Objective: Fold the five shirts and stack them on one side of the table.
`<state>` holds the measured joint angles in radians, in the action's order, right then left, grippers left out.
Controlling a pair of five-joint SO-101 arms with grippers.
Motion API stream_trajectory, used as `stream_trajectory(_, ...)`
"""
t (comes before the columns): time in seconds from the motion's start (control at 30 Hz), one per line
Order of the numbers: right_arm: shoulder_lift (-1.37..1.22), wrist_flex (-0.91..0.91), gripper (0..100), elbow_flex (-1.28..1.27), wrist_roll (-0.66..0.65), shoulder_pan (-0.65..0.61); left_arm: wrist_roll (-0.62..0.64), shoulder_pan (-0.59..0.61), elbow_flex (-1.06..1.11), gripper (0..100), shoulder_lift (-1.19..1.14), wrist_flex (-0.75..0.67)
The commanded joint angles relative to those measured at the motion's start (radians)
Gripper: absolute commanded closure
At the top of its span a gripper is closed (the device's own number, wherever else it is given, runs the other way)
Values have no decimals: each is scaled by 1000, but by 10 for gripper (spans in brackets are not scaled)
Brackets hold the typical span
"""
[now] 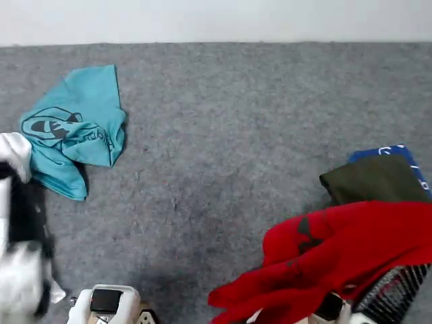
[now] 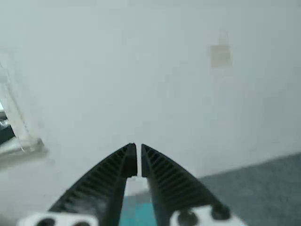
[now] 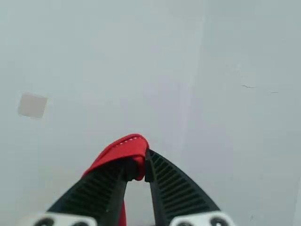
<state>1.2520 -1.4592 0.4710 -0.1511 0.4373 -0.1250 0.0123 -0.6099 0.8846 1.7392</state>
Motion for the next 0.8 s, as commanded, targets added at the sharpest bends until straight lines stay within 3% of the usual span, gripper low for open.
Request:
stream_trajectory(0.0,-18,-19,989,2,17,10,43,-38,377,987,0,2)
stream_trajectory(0.13,-48,-5,989,-95,18,8,40,-109,769,977,6,-126)
stream_trajectory(0.3,-97,65,989,-281,18,4,40,-256,1053,942,0,-232)
stream_trajectory(0.6,-93,102,989,-462,18,4,44,-528,1148,884,-32,-247)
stream_trajectory(0.77,-104,108,989,-543,17,-56,41,-555,1253,884,-199,-391)
